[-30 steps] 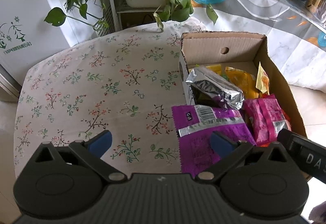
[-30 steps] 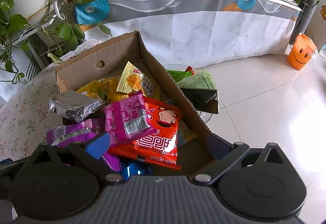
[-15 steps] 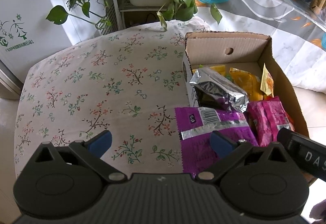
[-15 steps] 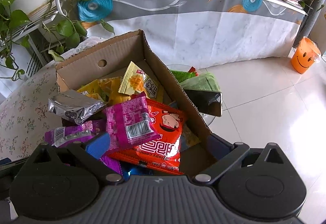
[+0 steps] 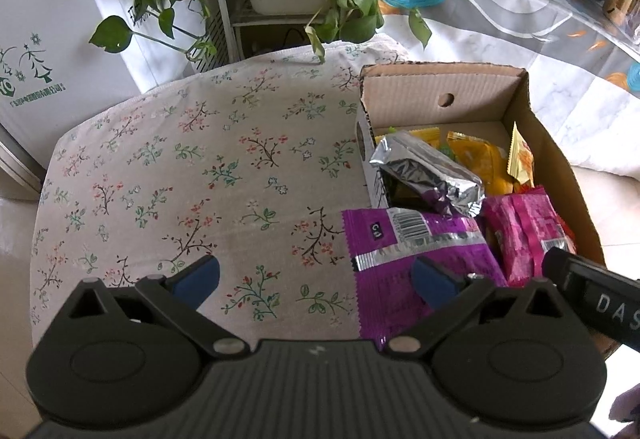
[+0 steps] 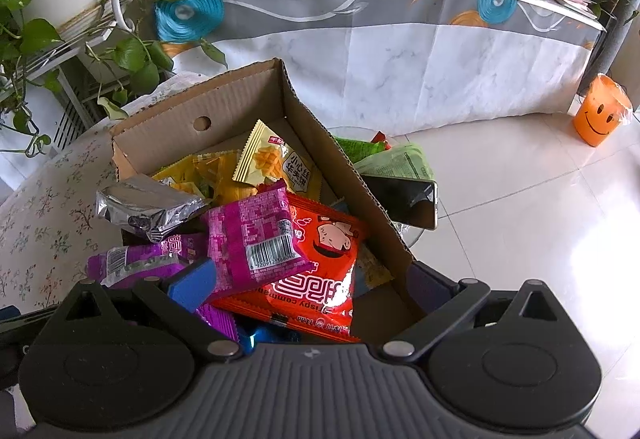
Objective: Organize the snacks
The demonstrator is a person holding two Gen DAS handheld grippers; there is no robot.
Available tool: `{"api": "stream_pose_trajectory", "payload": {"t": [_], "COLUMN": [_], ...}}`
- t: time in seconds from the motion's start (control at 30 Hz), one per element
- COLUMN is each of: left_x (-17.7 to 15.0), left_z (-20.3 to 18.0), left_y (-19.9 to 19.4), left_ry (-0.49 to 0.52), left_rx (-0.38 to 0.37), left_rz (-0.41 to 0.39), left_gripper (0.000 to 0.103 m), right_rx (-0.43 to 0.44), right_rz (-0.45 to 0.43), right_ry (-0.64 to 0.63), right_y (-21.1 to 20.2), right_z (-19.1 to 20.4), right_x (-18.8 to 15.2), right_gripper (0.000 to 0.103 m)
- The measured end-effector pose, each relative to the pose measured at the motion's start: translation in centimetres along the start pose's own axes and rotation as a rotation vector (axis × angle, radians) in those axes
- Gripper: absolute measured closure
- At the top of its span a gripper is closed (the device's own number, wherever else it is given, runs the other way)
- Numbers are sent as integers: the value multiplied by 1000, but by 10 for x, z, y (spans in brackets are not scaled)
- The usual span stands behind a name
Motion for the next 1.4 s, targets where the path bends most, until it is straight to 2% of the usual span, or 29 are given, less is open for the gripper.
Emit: {"api": "stream_pose_trajectory", "payload": {"t": [0.4, 0.53, 0.67, 1.0, 1.17, 1.4], "left_x": [-5, -9, -12, -12, -19, -27], "left_z": [0, -2, -1, 39, 65, 88], "left_y": [-9, -16, -24, -43, -47, -50], "left_ry": [40, 58, 105, 187, 122, 127], "left_rx": [21, 2, 26, 88, 57, 83], "left_rz": [-14, -19, -27, -57, -55, -60], "left_gripper": [2, 2, 2, 1, 1, 1], "right_rx": [36, 82, 95, 105, 144, 205], "right_rz": [-9, -4, -8, -20, -14, -22], "right_ry": [-26, -35, -64, -44, -108, -228], "right_y": [-3, -5, -7, -12, -15, -22], "right_z": [1, 6, 14, 15, 37, 78], "right_x": [1, 0, -2, -3, -14, -37], "right_gripper": [0, 0, 0, 0, 0, 0]}}
Point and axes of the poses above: each gripper's, at about its wrist camera, not at the fingertips, and y roughly the way its jaws point, z to its left, x to its top, the point moved 6 cm from there along y, roughly the way its jaws point, and after that the axes turned 7 degrees about y, right-handed, at the moved point
